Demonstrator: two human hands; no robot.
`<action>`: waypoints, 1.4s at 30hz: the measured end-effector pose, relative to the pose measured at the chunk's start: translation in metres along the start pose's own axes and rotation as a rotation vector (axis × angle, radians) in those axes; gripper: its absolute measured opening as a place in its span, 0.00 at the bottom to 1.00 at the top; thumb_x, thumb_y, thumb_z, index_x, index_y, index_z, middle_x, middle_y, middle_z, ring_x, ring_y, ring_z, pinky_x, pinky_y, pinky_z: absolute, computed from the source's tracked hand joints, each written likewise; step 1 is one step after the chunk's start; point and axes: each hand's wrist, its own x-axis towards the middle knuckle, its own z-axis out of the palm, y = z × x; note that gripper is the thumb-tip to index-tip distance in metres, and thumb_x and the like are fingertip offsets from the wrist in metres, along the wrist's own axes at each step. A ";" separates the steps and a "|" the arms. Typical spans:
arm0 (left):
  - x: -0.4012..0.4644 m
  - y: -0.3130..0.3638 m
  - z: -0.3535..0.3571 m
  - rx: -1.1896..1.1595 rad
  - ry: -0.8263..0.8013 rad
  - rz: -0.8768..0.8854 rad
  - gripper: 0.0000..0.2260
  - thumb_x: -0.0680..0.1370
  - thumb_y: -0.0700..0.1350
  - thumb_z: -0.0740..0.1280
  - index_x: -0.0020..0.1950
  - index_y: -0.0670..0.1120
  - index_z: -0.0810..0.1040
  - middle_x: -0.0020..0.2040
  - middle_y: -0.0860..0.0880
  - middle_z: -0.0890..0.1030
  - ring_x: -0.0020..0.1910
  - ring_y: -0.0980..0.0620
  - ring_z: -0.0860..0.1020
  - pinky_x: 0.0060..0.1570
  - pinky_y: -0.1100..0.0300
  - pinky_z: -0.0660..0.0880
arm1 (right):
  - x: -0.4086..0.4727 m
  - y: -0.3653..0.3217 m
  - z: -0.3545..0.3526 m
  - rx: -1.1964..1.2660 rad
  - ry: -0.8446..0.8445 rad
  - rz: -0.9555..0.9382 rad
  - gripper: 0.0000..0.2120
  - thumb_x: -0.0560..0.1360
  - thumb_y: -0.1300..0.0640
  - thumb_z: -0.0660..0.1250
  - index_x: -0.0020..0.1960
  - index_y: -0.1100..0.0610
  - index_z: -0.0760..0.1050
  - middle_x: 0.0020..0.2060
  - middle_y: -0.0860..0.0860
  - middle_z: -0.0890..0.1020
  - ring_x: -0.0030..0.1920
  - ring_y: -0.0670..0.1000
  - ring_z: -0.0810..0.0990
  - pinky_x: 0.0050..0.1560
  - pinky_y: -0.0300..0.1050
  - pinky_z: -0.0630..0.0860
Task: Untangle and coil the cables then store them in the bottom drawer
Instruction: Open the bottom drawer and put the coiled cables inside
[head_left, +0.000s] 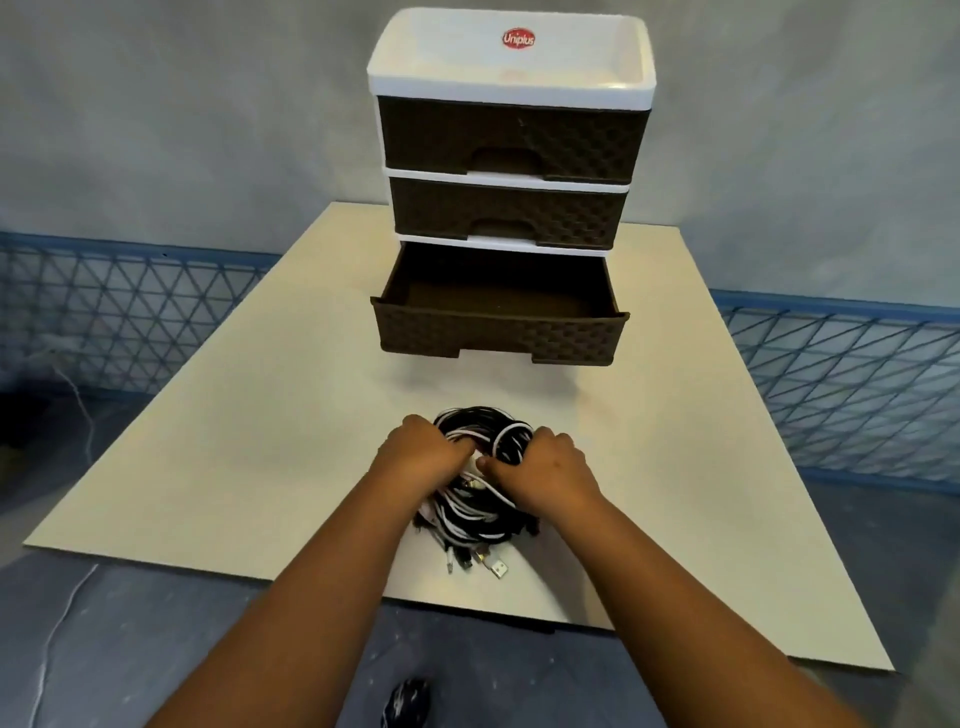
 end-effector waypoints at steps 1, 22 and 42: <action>0.001 0.001 0.000 0.012 -0.006 0.013 0.22 0.69 0.55 0.69 0.55 0.41 0.76 0.55 0.40 0.80 0.51 0.42 0.80 0.47 0.55 0.78 | 0.003 -0.001 0.000 0.005 -0.009 0.005 0.34 0.71 0.36 0.69 0.66 0.59 0.69 0.62 0.59 0.73 0.63 0.60 0.74 0.58 0.49 0.72; -0.040 0.009 -0.015 -0.476 0.258 0.256 0.10 0.77 0.41 0.63 0.57 0.41 0.71 0.51 0.45 0.77 0.45 0.48 0.76 0.41 0.59 0.70 | -0.024 0.000 -0.022 0.656 0.234 -0.291 0.05 0.71 0.58 0.69 0.43 0.52 0.73 0.39 0.50 0.81 0.39 0.45 0.79 0.37 0.39 0.74; 0.023 0.139 -0.141 -0.426 0.190 0.435 0.17 0.76 0.45 0.64 0.63 0.40 0.70 0.55 0.43 0.77 0.49 0.44 0.77 0.45 0.52 0.76 | 0.053 -0.085 -0.144 0.777 0.423 -0.200 0.15 0.71 0.50 0.69 0.54 0.57 0.76 0.47 0.53 0.81 0.47 0.53 0.81 0.47 0.51 0.80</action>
